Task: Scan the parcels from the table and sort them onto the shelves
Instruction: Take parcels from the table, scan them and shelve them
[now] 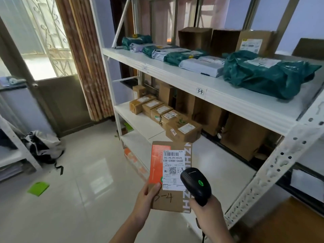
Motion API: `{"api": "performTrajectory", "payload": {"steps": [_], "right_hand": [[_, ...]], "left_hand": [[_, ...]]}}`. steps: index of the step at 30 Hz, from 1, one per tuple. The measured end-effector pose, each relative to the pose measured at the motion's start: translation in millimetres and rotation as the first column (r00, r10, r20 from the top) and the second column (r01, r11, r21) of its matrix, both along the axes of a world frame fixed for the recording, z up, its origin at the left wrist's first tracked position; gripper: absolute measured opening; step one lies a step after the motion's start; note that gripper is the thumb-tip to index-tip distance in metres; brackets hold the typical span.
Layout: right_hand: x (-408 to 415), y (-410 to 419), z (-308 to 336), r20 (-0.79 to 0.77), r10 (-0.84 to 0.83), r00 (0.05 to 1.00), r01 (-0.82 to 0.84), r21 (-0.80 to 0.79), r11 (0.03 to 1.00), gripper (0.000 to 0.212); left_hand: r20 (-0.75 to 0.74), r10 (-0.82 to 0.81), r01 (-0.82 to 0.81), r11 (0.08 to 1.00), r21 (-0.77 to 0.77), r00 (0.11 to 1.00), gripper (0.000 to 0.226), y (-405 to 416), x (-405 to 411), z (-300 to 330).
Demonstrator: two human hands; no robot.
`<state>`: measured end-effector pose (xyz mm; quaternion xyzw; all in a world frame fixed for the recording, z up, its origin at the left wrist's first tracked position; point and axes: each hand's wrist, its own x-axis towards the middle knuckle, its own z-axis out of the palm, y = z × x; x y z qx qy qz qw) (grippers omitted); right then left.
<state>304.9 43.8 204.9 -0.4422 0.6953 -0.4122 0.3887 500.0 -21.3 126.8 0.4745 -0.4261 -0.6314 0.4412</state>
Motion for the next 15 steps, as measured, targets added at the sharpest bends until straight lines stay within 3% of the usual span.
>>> {"api": "performTrajectory", "payload": {"steps": [3, 11, 15], "right_hand": [[-15, -26, 4, 0.022, -0.002, 1.000, 0.002, -0.007, 1.000, 0.027], [-37, -78, 1, 0.004, -0.082, 0.997, 0.082, 0.014, 0.997, 0.029], [-36, -101, 0, -0.006, -0.142, 0.990, 0.142, 0.052, 0.988, 0.032]], "left_hand": [[0.005, -0.028, 0.028, 1.000, -0.001, 1.000, 0.074, -30, -16, 0], [0.009, -0.093, 0.093, 0.995, 0.045, 0.996, 0.057, -95, -44, -7], [0.010, -0.153, 0.152, 0.986, 0.063, 0.988, 0.069, -126, -48, -12]]}}
